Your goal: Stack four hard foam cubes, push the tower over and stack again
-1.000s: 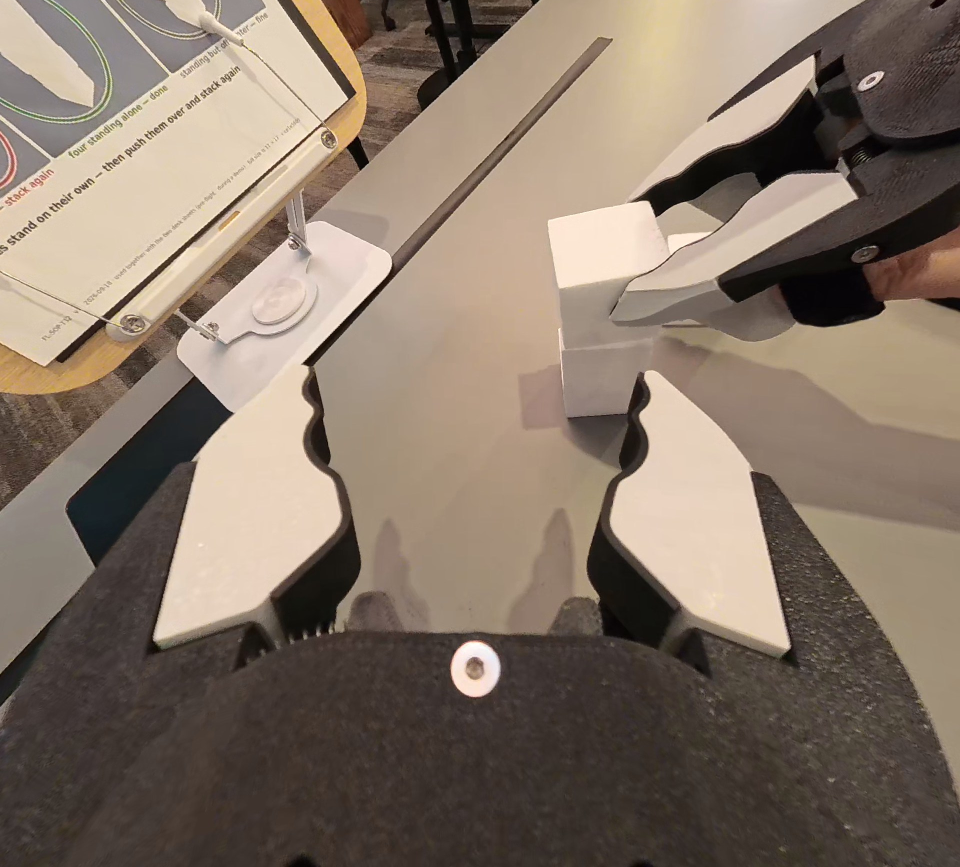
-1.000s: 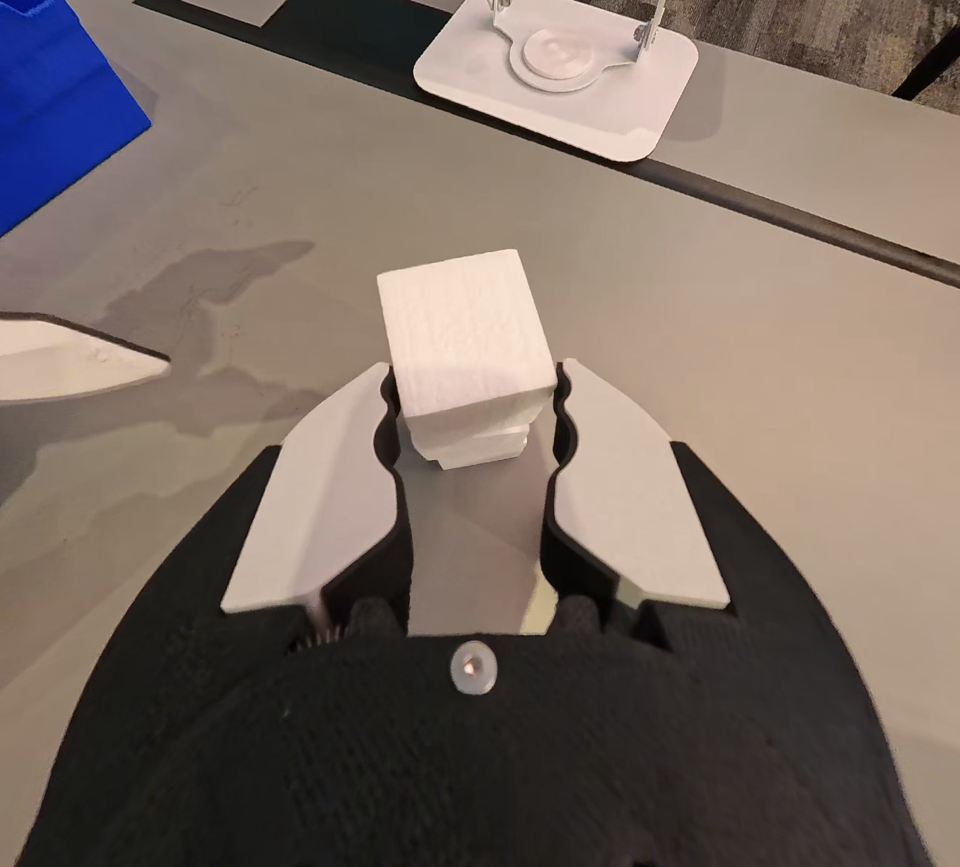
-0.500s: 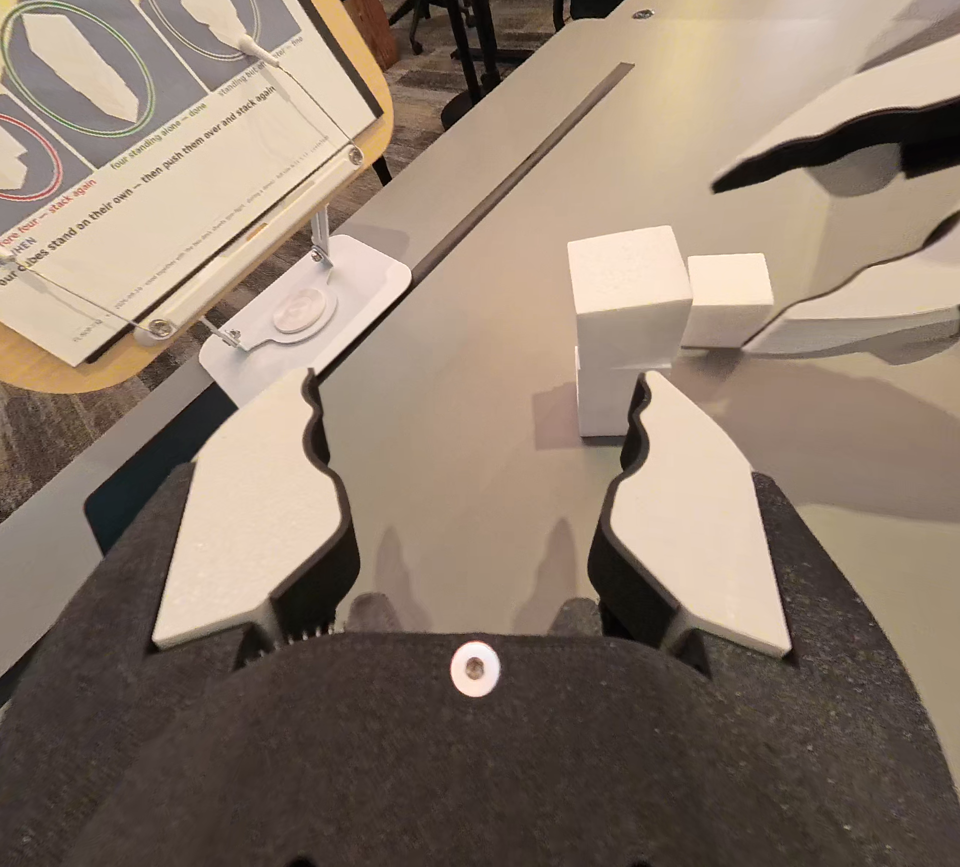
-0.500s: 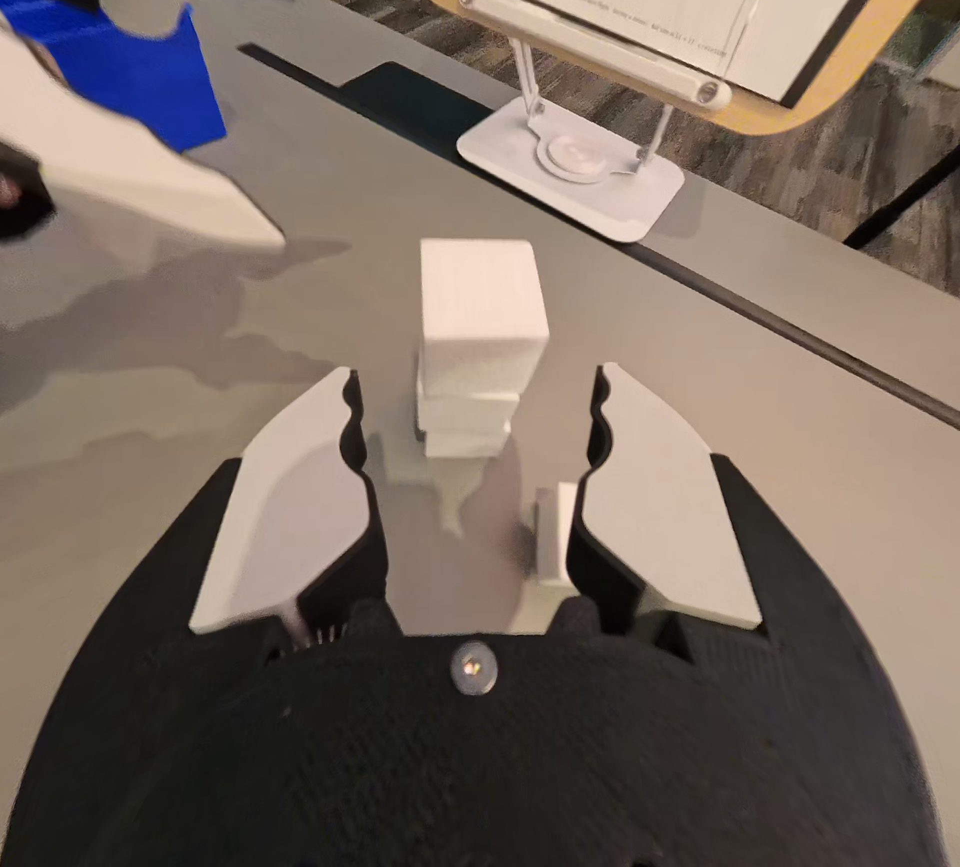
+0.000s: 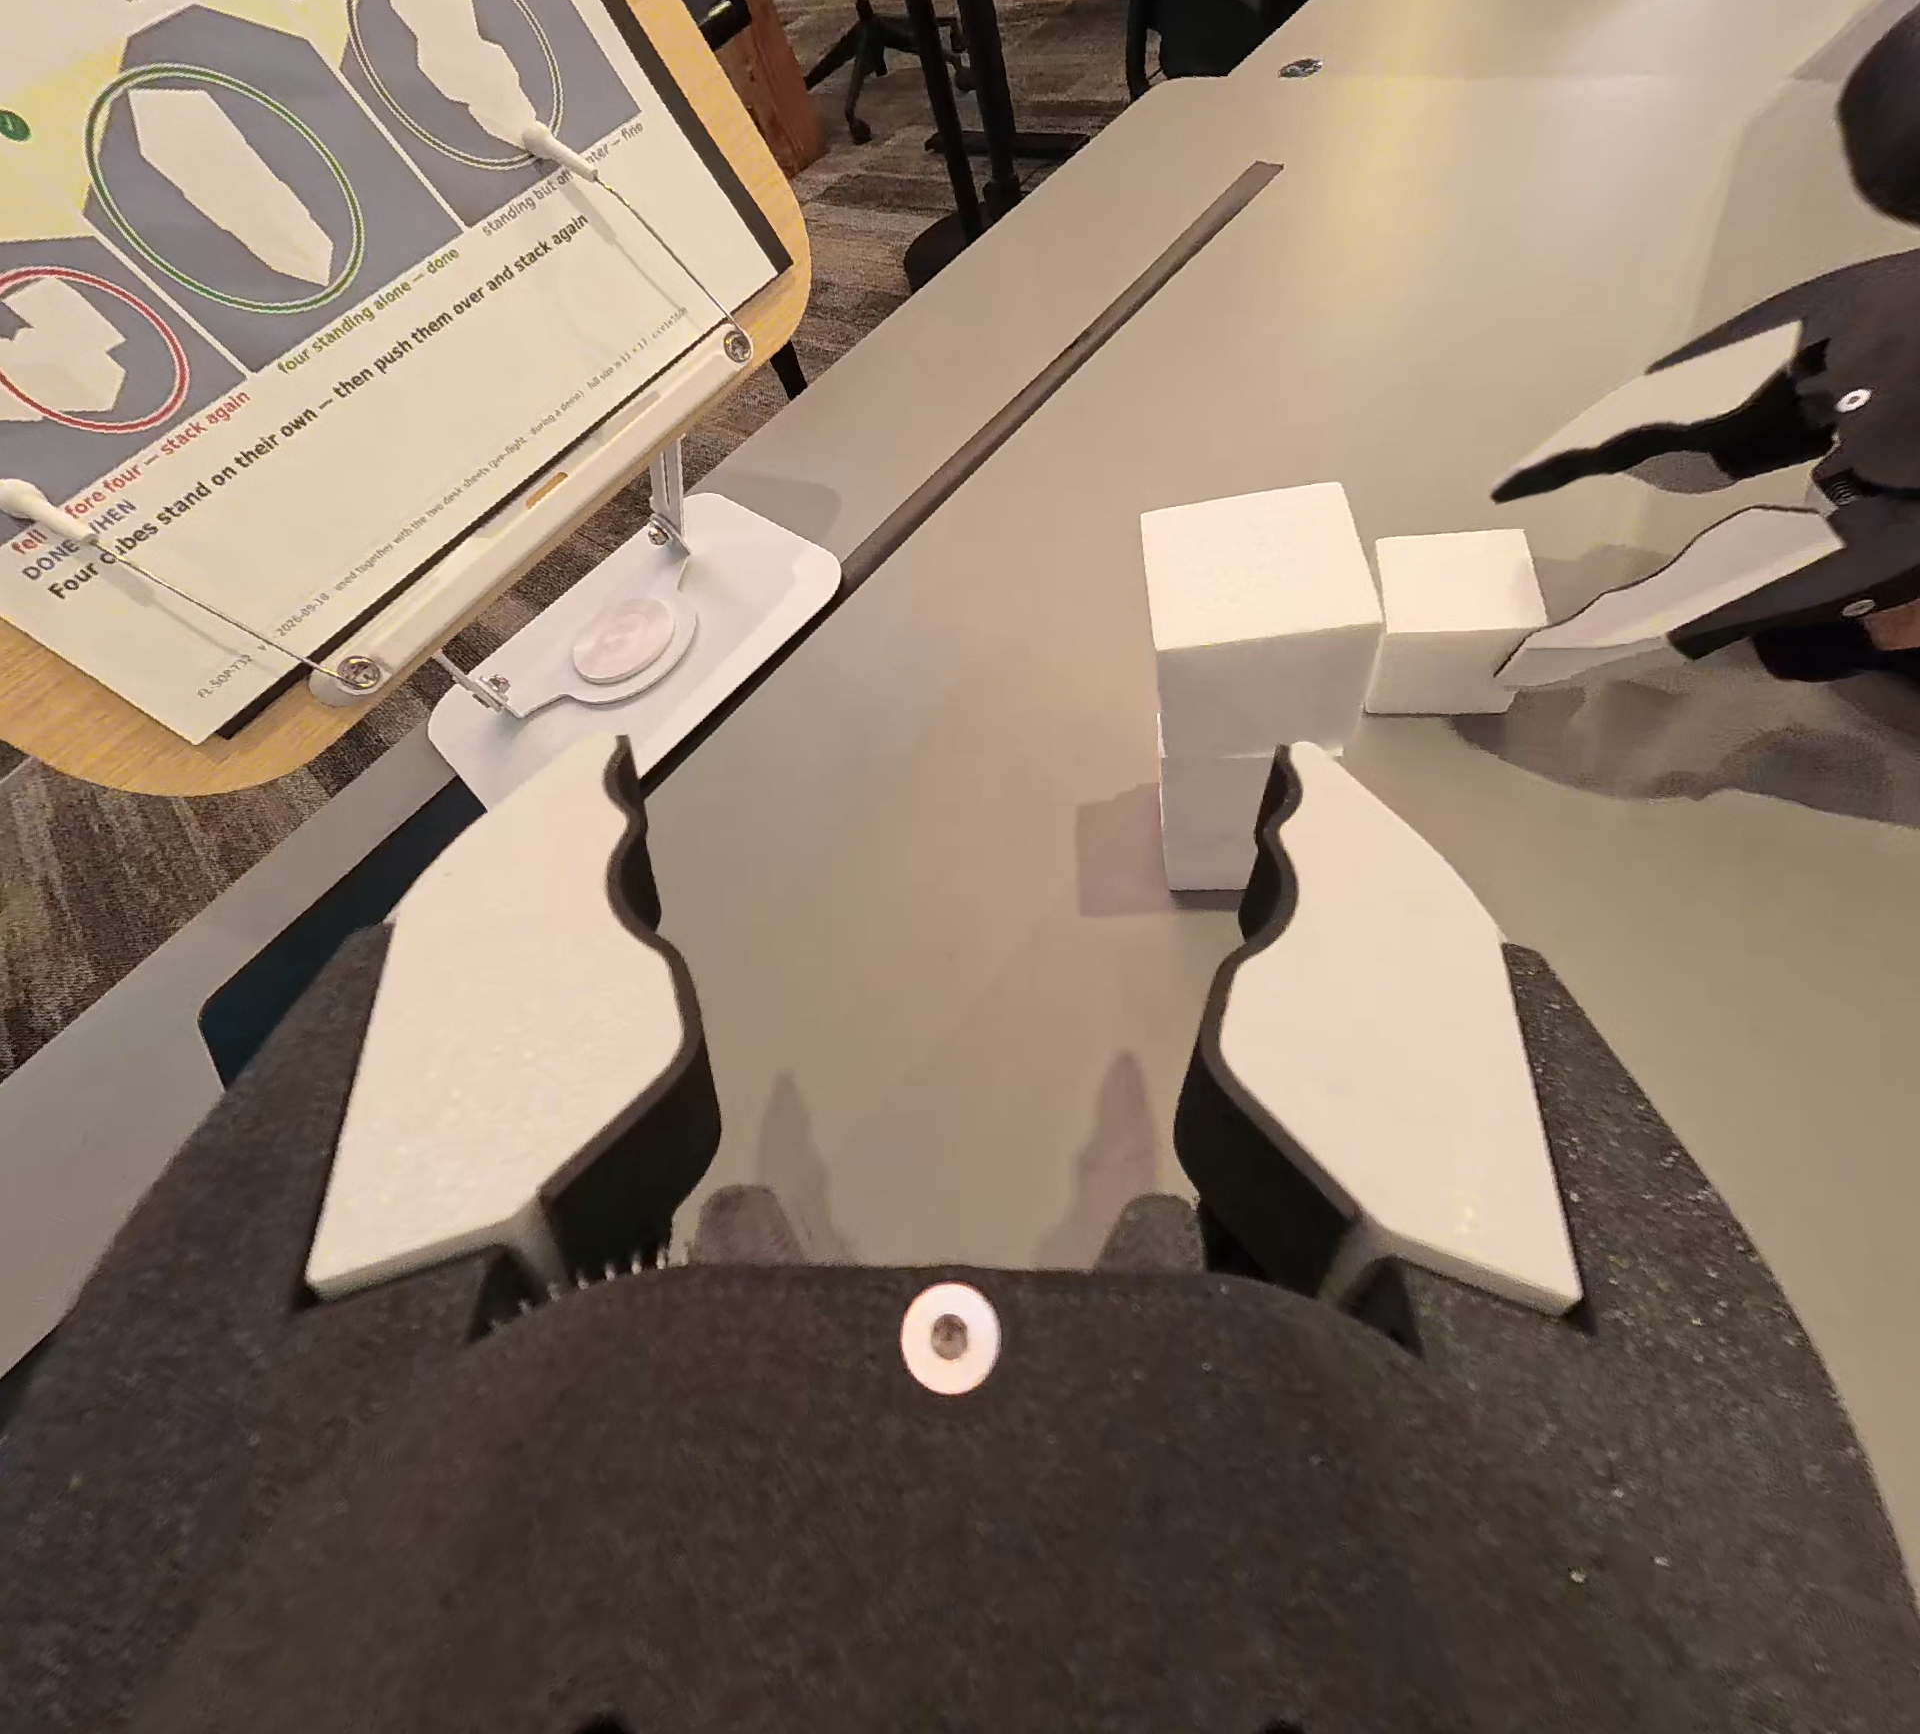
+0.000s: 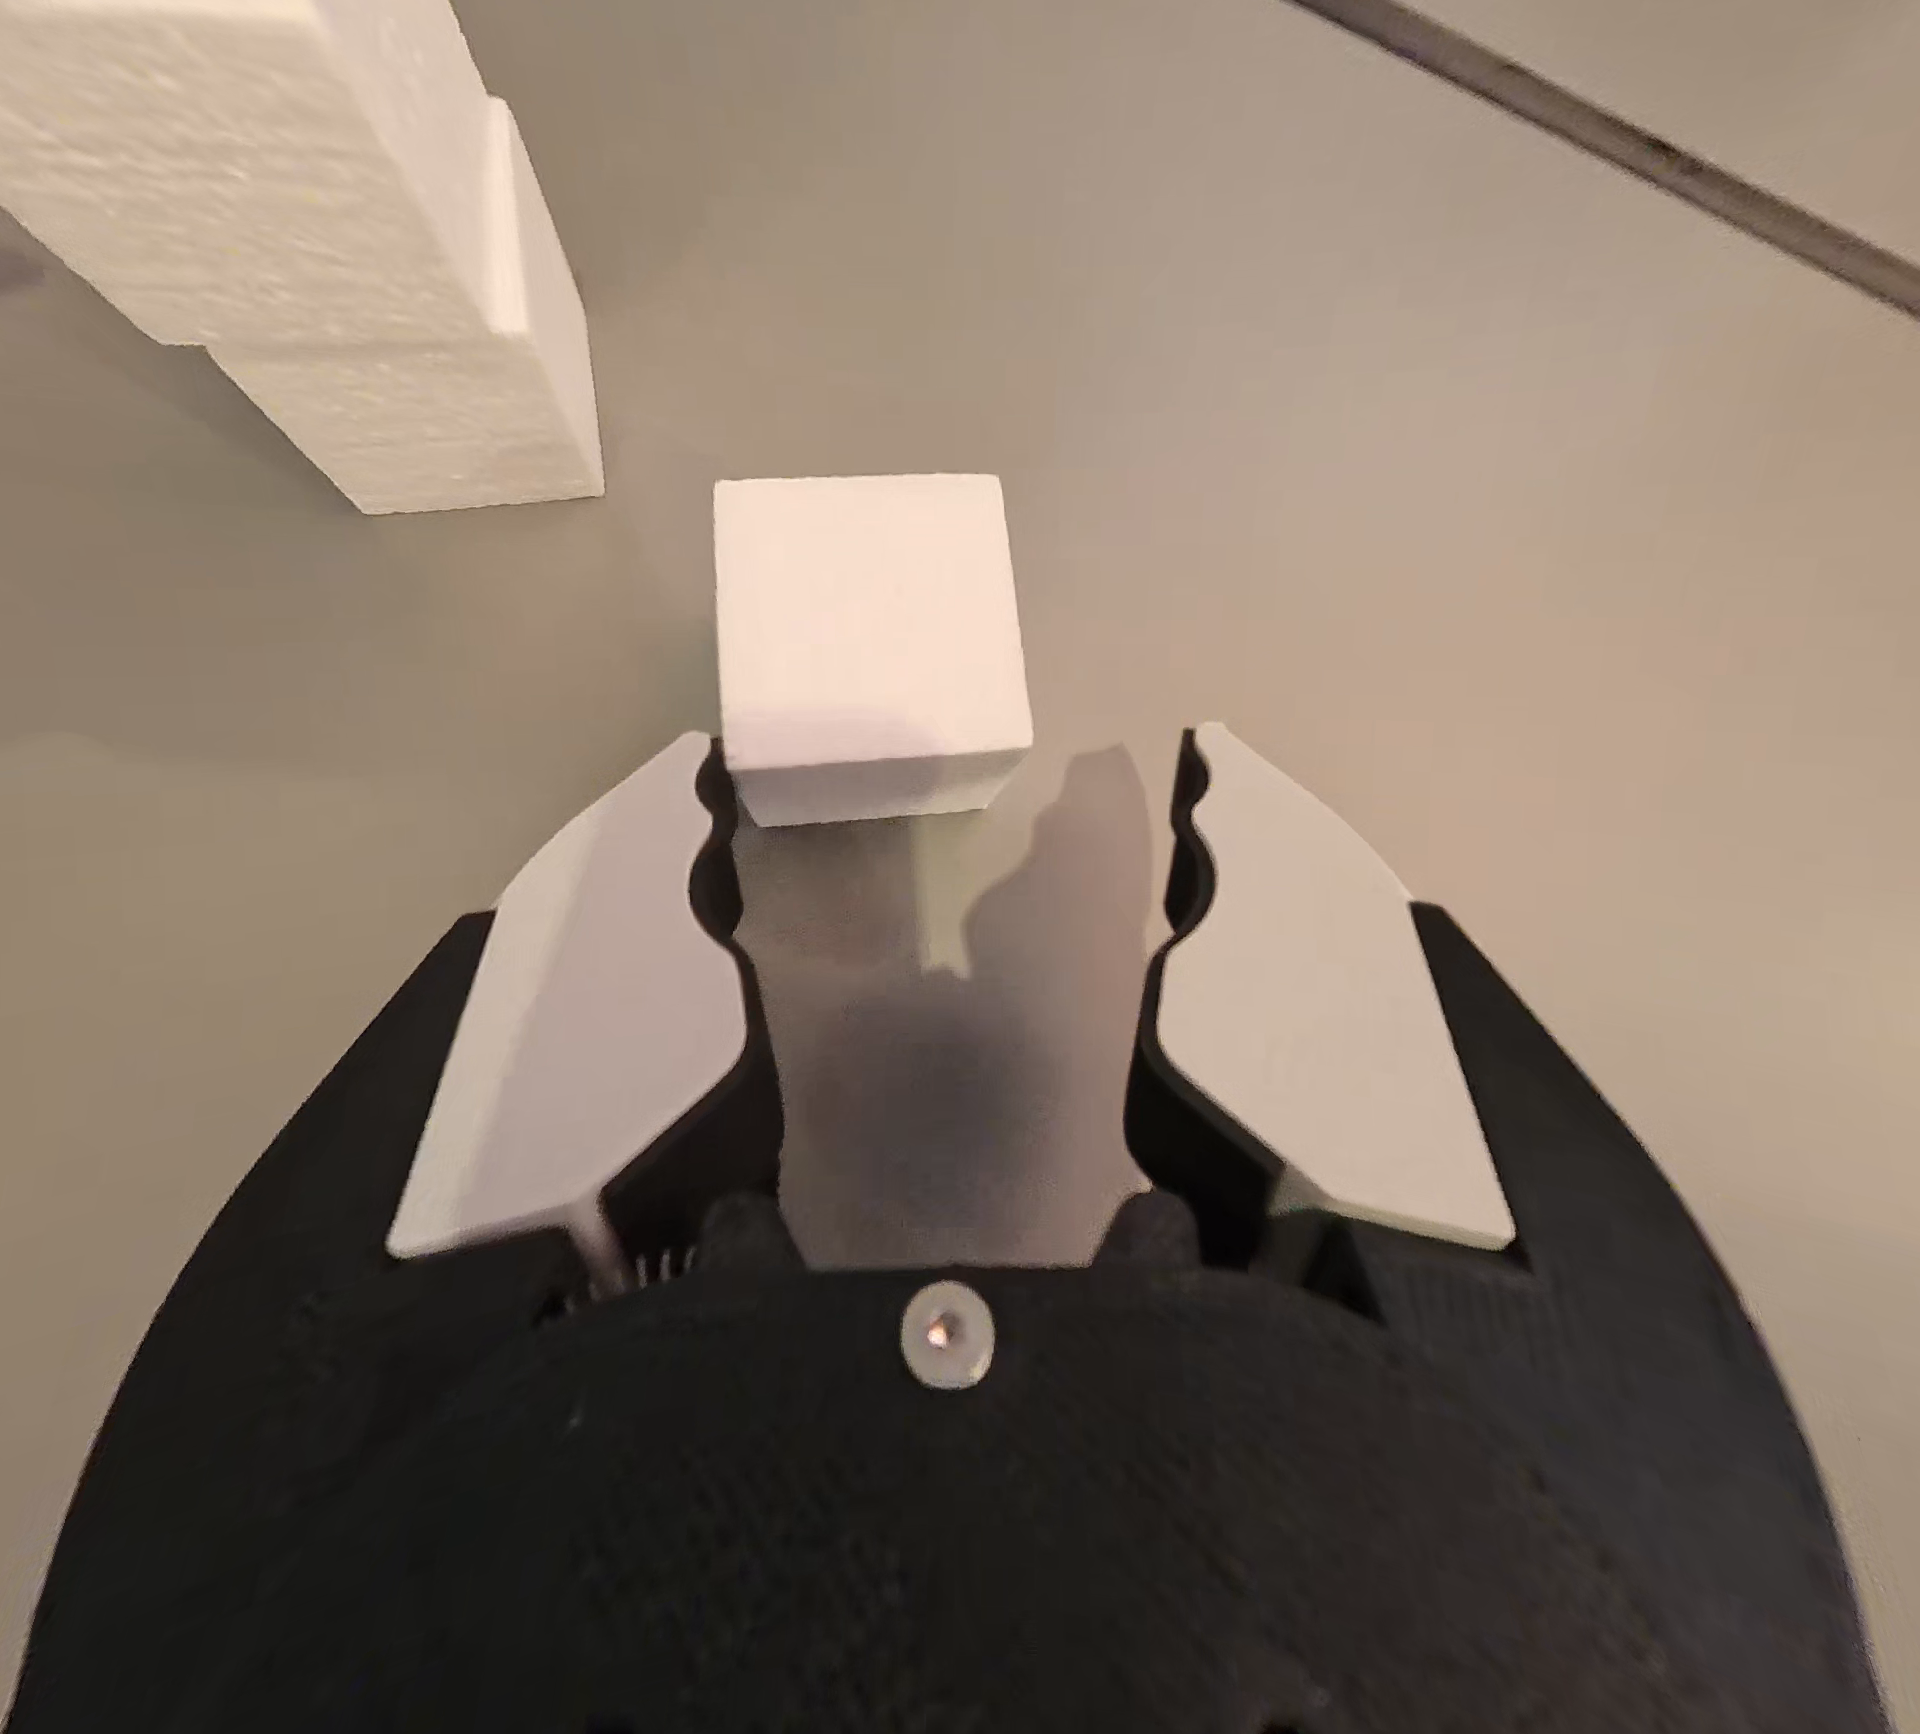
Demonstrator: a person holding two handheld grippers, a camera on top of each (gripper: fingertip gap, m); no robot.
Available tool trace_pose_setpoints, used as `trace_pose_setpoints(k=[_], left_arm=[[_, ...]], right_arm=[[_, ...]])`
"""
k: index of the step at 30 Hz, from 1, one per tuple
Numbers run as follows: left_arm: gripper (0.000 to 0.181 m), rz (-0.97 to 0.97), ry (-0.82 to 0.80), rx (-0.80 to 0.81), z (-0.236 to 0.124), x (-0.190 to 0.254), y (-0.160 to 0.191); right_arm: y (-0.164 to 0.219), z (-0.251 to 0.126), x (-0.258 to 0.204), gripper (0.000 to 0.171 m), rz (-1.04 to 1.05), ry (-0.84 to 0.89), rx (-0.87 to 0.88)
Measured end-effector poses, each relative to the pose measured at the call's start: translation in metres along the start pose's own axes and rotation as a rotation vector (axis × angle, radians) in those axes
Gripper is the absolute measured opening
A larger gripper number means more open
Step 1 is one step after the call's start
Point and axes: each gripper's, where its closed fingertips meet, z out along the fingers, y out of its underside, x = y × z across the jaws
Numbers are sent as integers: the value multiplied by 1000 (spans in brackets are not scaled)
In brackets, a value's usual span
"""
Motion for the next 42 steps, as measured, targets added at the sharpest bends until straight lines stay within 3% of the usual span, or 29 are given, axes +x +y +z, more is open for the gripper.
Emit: trace_pose_setpoints(k=[9, 14, 21, 26, 42], left_arm=[[111, -5, 8, -1, 1, -1, 1], [111, -6, 8, 0, 0, -2, 1], [110, -16, -4, 0, -1, -8, 2], [110, -17, -1, -4, -1, -8, 4], [109, -32, 9, 9, -2, -11, 3]], right_arm=[[3, 12, -15, 58, -41, -80, -29], [-11, -5, -10, 58, -24, -48, 6], [-110, -75, -34, 58, 33, -34, 205], [-157, -82, -66, 58, -6, -67, 222], [-161, -52, -83, 58, -60, -110, 127]])
